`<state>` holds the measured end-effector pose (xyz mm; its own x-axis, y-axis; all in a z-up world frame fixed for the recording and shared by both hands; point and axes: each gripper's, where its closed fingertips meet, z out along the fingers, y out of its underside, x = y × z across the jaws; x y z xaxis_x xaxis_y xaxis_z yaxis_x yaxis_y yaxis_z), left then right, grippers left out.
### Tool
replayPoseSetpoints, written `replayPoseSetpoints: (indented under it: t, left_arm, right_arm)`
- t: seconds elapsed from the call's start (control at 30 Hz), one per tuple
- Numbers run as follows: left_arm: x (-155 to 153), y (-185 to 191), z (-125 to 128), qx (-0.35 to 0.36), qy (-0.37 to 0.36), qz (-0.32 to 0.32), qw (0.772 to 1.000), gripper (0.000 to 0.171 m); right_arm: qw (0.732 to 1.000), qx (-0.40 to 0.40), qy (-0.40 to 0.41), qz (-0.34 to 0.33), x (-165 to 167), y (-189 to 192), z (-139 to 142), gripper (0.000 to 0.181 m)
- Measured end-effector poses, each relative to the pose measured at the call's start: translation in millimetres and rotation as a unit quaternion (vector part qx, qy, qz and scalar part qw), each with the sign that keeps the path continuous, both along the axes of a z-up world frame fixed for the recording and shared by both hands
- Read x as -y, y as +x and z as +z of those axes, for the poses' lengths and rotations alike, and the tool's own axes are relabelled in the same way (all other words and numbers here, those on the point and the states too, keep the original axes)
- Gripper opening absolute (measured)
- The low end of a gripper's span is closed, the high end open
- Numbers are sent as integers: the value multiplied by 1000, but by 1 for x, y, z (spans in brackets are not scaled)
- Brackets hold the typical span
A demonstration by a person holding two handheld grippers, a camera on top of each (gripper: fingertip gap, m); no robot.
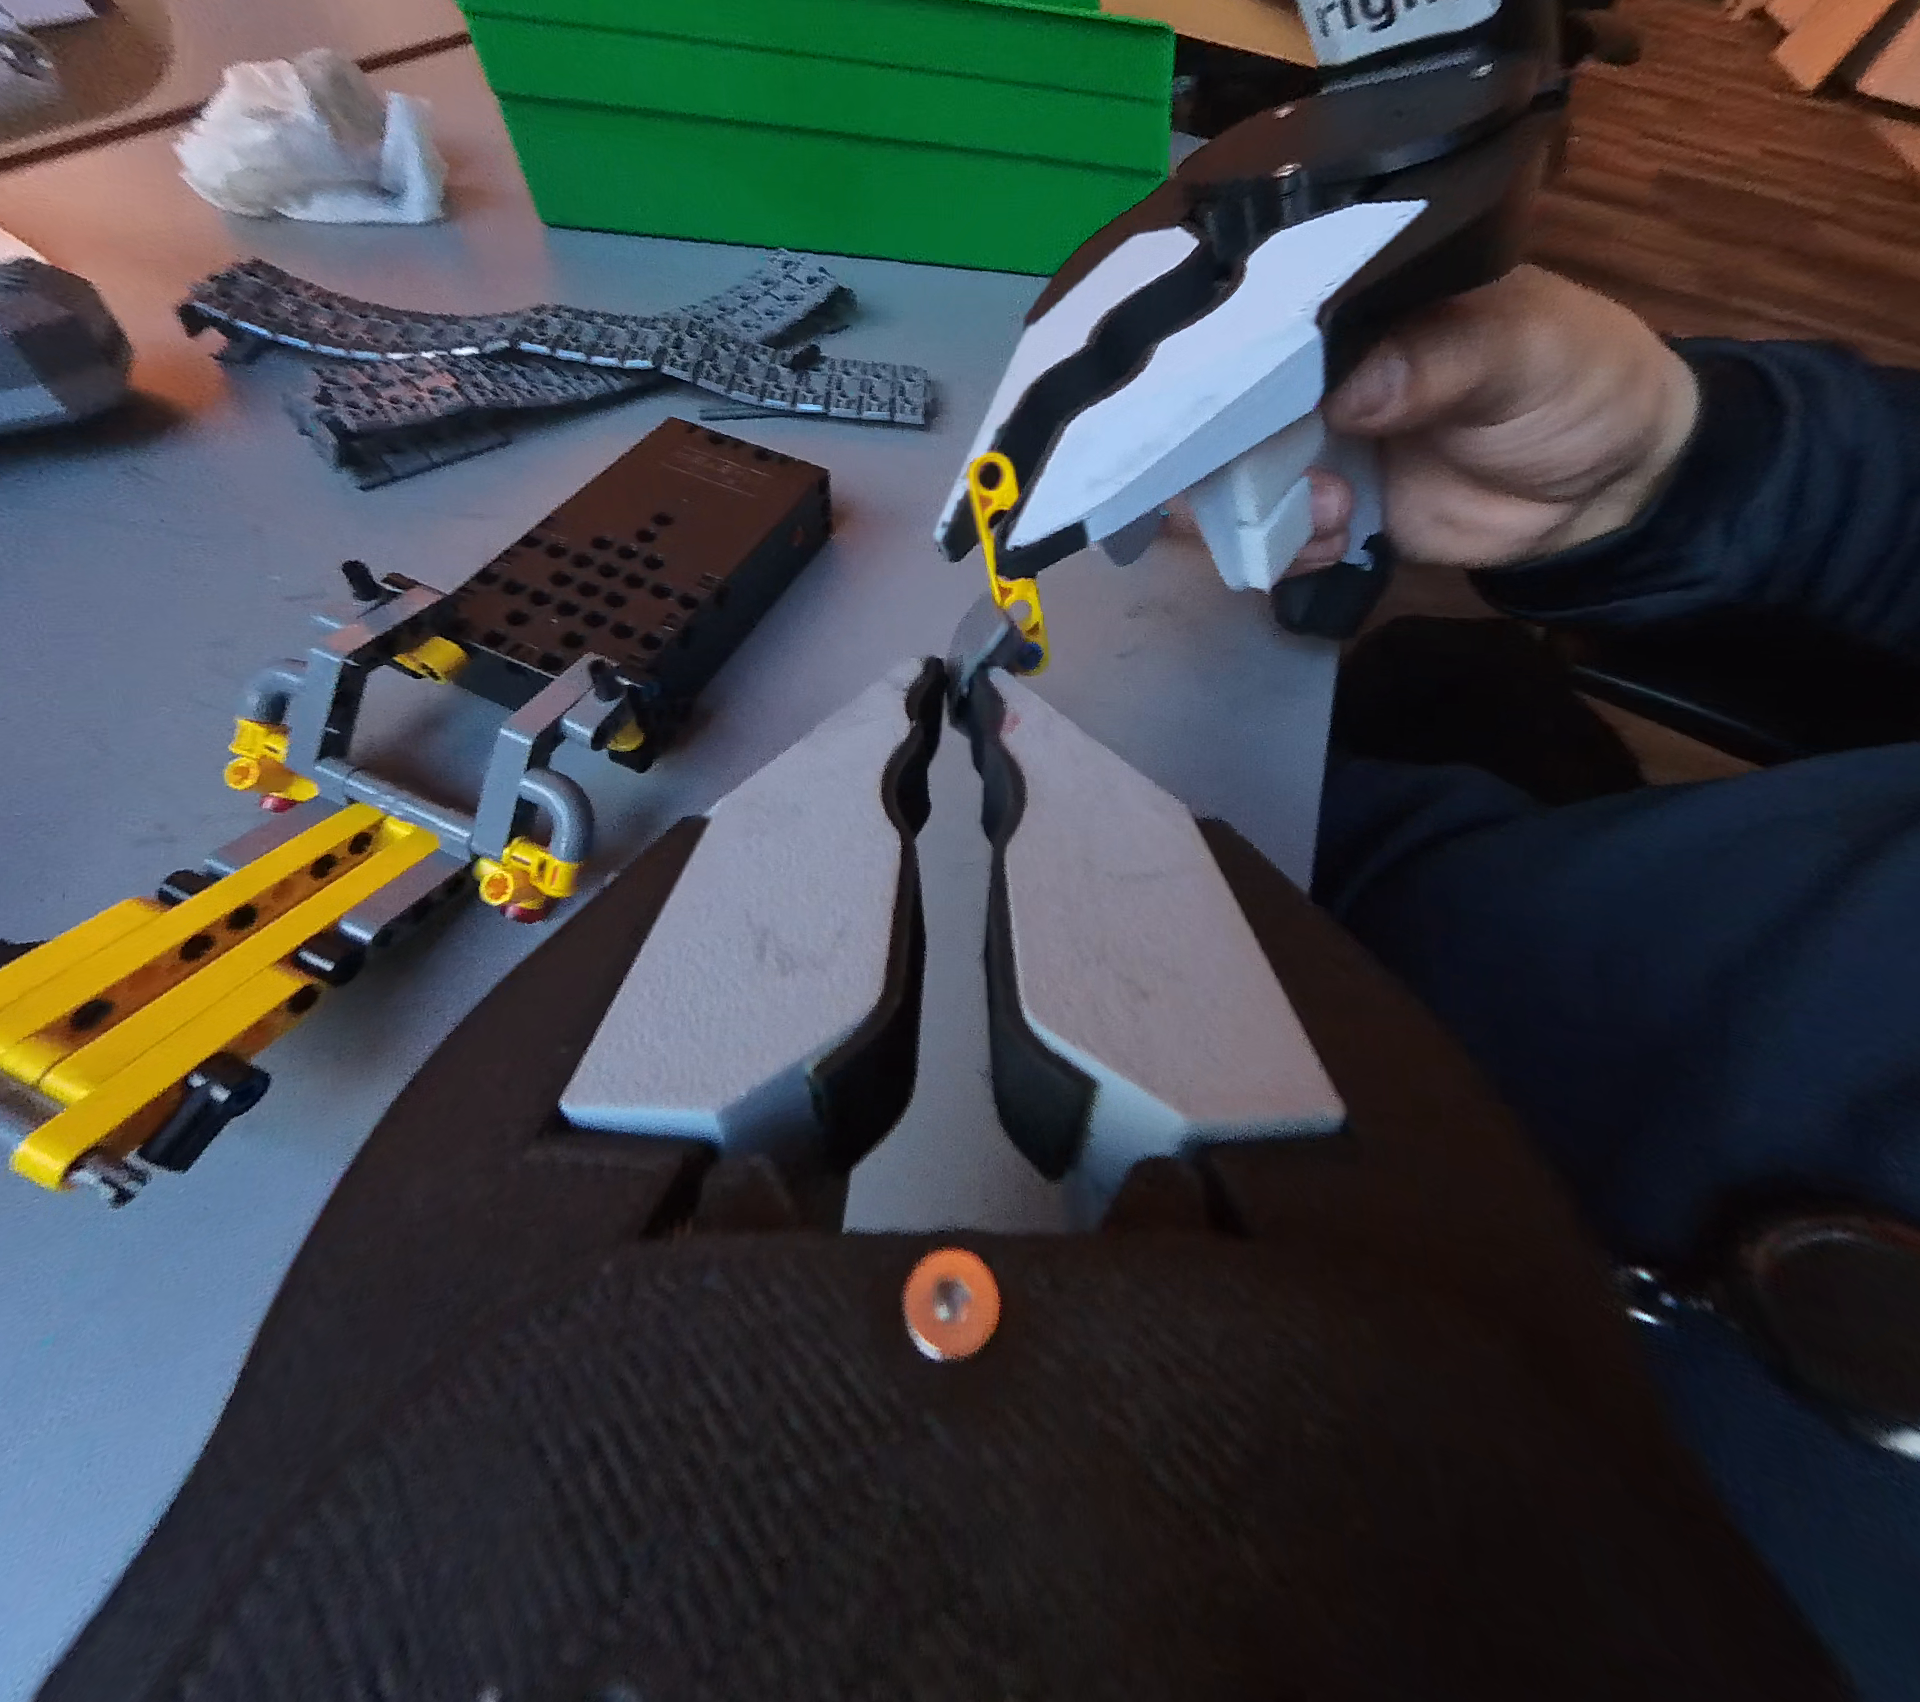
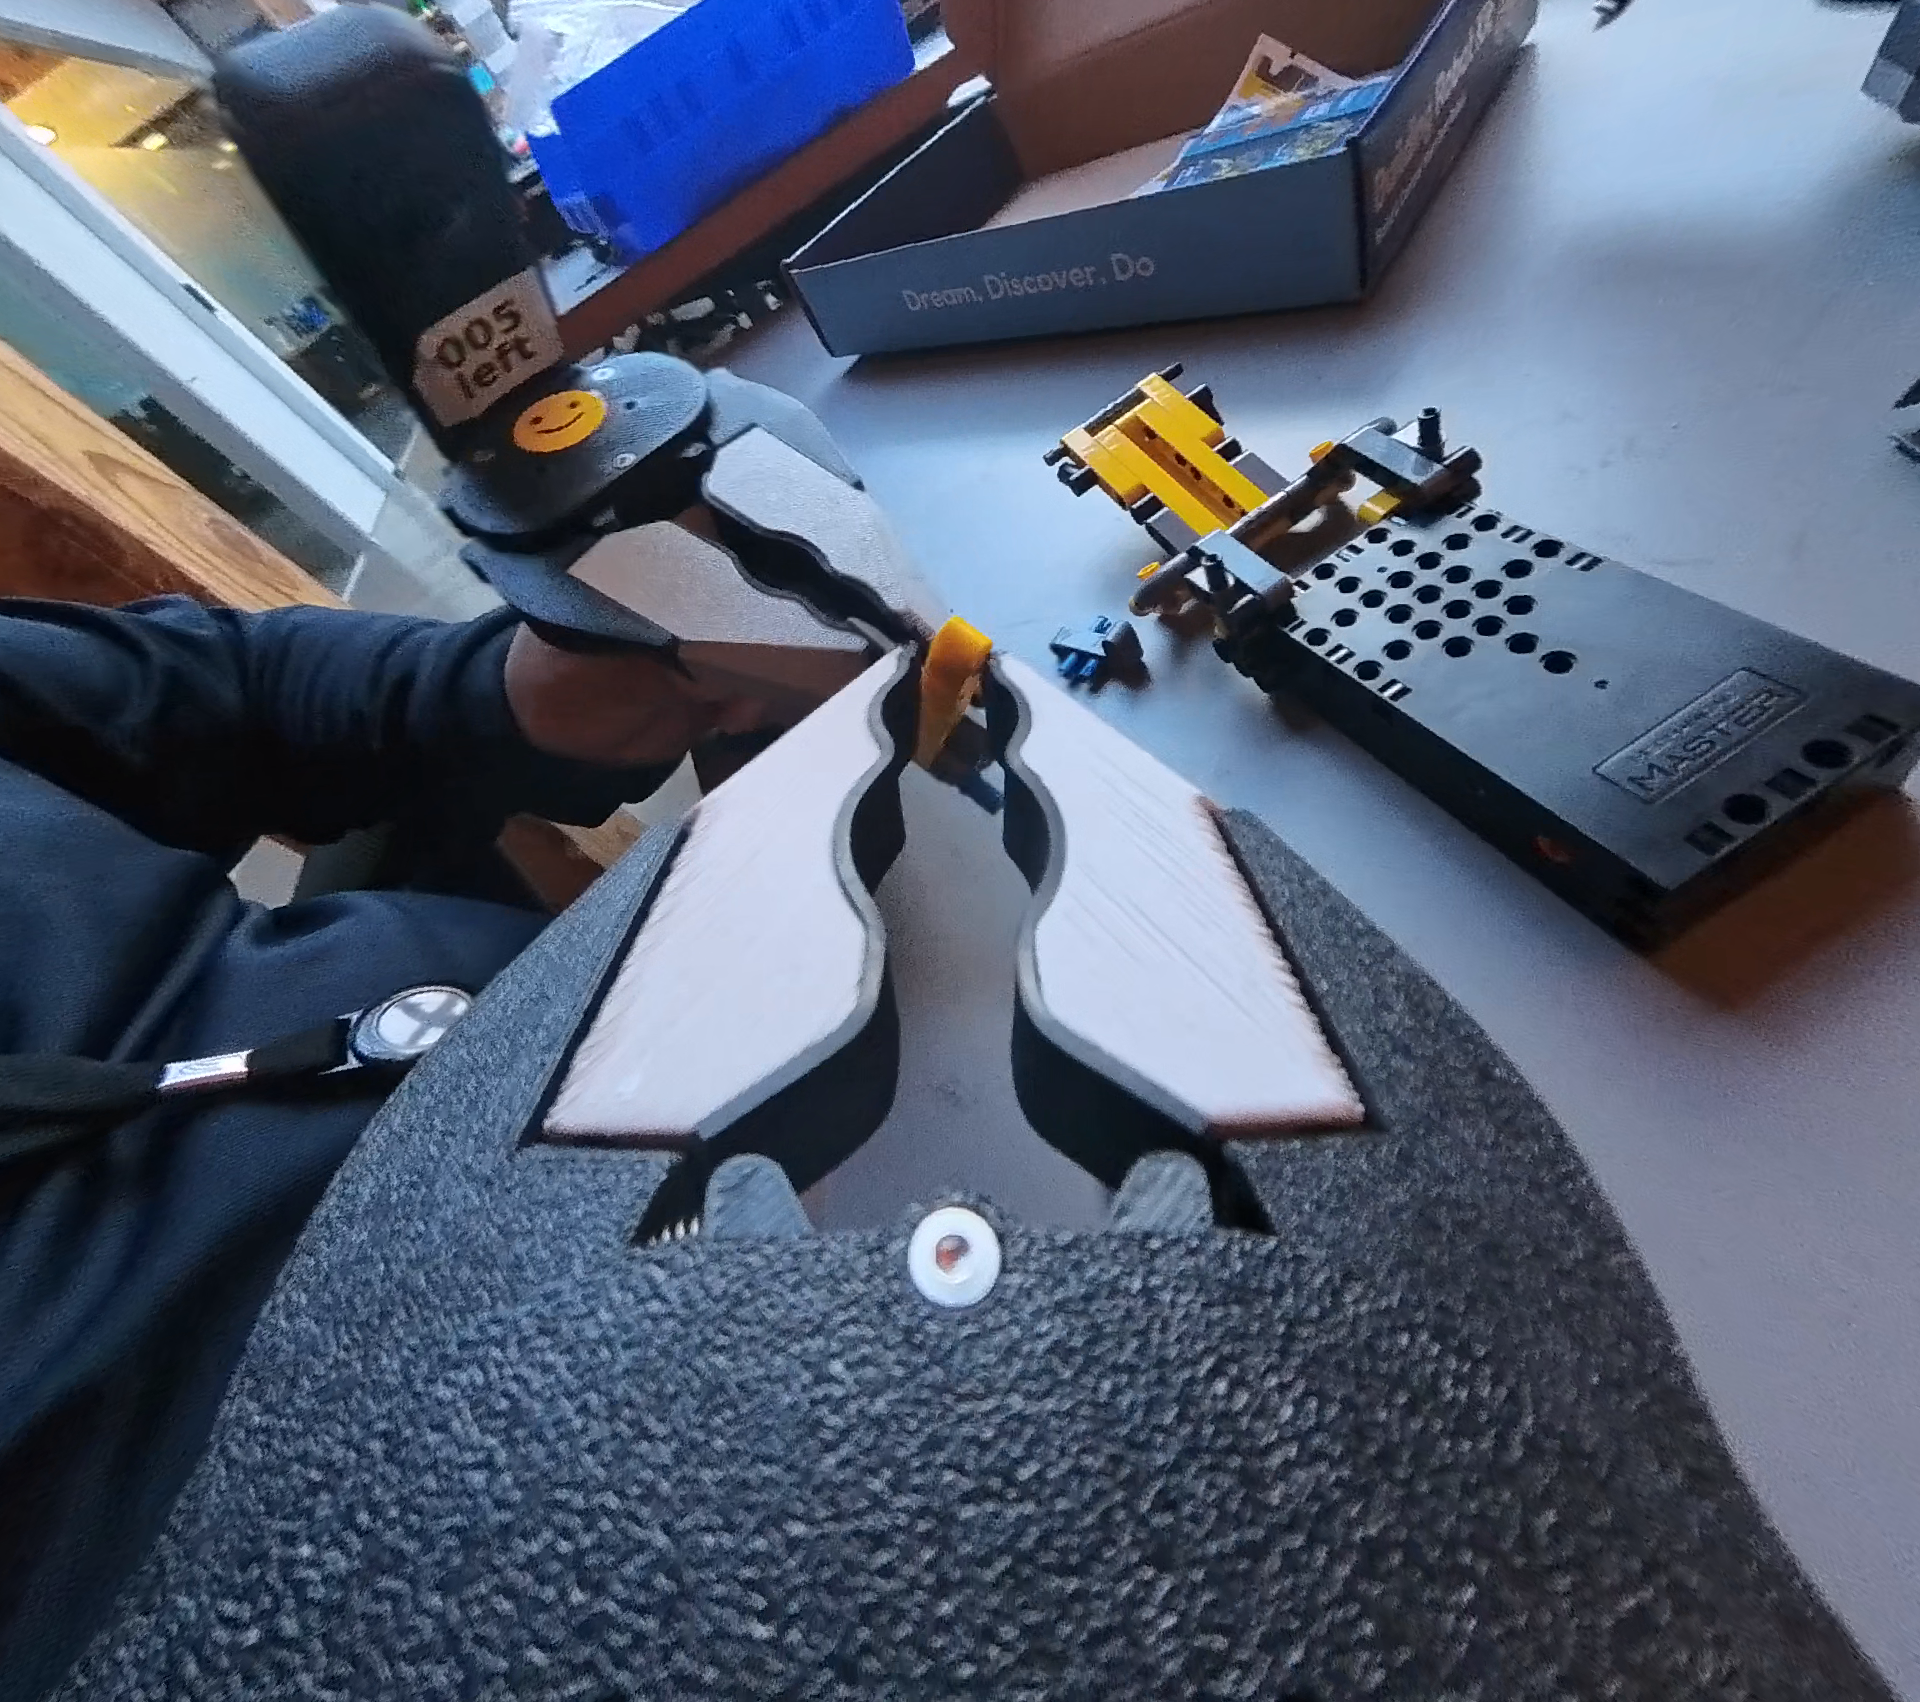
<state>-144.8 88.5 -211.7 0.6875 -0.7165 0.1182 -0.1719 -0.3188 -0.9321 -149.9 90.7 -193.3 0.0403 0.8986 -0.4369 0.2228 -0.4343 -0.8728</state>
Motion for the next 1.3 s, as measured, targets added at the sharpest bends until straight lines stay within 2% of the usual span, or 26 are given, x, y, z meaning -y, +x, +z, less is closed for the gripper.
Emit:
replayPoseSetpoints:
  t: [0.23,0.4,0.57,0.77,0.97,1.0,1.07,1.13,1.17,1.3]
  left_arm:
    - [1,0,-5,-11,-13,-25,1000,3]
    - [6,-1,-5,28,-53,-54,997,1]
    - [6,-3,-5,80,-105,-51,990,1]
    - [7,-5,-12,71,-129,-50,988,1]
    - [7,-9,-19,49,-141,-49,988,1]
    - [9,-5,-21,46,-147,-61,986,0]
    - [16,5,-39,-18,-175,-80,981,1]
    - [5,-4,-26,22,-146,-51,988,0]
    - [1,-12,-26,26,-146,-37,988,1]
    - [-7,-26,-24,41,-147,-12,988,0]
  right_arm:
    - [999,-14,-23,22,1,-2,-3,7]
    - [998,-24,-34,47,7,-2,-1,6]
    - [997,-22,45,51,12,-5,2,5]
    - [985,8,160,64,16,-10,-3,6]
    - [963,47,254,75,19,-17,-9,5]
    - [960,41,260,98,26,-19,-8,5]
    - [948,13,278,156,57,-29,-1,5]
    - [927,54,351,121,45,-31,2,5]
    - [925,62,362,97,33,-29,6,5]
    - [960,20,274,48,0,-14,23,5]
